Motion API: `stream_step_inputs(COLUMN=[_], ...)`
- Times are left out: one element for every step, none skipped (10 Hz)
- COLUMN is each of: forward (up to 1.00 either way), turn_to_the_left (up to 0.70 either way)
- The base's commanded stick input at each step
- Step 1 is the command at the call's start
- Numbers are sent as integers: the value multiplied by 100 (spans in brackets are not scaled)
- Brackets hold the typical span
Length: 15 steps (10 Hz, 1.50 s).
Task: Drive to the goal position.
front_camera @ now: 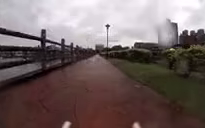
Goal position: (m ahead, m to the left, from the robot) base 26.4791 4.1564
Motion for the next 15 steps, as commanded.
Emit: stream_step_inputs(forward=[50,50,50,50,50,50,50,50,50,50,50,50,50,50,50], turn_to_the_left=[0,0,0,0,0,0,0,0,0,14,40,50,50,50,41])
